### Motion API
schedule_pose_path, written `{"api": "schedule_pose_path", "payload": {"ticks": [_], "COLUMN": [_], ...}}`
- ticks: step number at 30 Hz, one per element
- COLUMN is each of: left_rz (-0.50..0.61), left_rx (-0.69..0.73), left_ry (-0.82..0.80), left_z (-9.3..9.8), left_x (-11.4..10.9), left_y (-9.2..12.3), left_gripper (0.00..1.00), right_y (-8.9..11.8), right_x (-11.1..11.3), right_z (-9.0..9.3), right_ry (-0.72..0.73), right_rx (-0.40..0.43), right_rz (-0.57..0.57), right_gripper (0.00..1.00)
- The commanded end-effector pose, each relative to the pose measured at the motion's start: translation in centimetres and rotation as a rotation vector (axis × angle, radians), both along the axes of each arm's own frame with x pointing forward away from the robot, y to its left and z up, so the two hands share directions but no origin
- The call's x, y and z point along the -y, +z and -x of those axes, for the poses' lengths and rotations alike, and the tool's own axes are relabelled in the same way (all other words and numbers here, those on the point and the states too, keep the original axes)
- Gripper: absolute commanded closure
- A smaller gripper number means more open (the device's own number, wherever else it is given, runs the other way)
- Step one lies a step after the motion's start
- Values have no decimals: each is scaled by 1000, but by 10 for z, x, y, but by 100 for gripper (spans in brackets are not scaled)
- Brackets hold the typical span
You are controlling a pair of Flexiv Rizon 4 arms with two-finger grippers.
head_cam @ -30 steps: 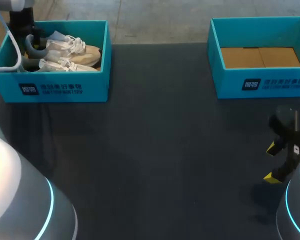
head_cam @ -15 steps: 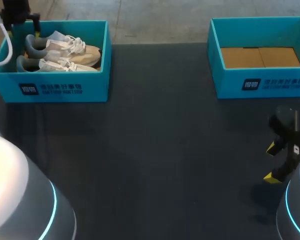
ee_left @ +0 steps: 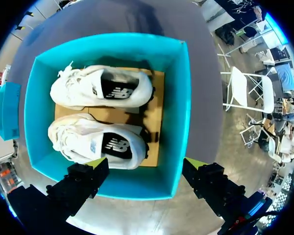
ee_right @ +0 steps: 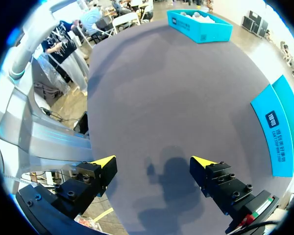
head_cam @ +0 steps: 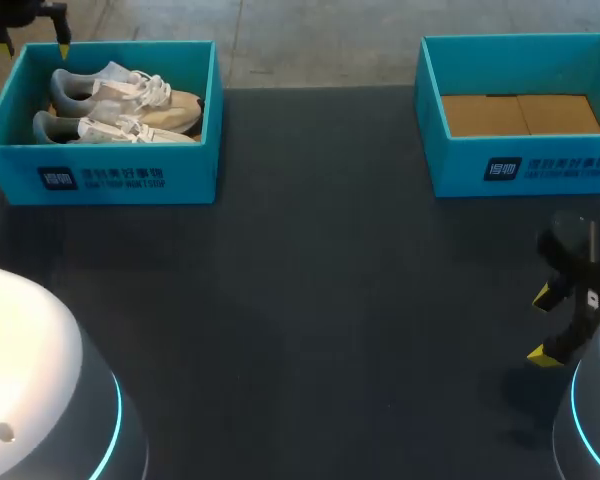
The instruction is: Take the shoe out of the shoebox, open the shoe tongue, remove and reinsert the insole, then place the shoe into the shoebox
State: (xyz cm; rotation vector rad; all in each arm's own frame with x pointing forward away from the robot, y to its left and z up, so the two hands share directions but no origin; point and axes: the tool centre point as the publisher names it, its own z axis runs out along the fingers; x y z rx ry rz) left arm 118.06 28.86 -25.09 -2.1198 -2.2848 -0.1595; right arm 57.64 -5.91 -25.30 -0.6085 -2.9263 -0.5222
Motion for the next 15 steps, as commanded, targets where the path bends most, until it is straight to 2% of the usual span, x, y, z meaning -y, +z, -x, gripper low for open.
{"api": "schedule_pose_path", "payload": {"ticks": [1,15], "left_rz": [-3,16], "left_rx": [71,54], "left_ry": [-10,-37], "left_z": [37,91], "left_x": [1,12], "left_y": [15,31], "left_gripper": [0,0], "right_y": [-1,-1], "right_x": [0,0], "right_z": [3,3], "right_ry": [-2,-2], "right_rx": [5,5], "right_rz": [1,1], "right_gripper": [0,0]}}
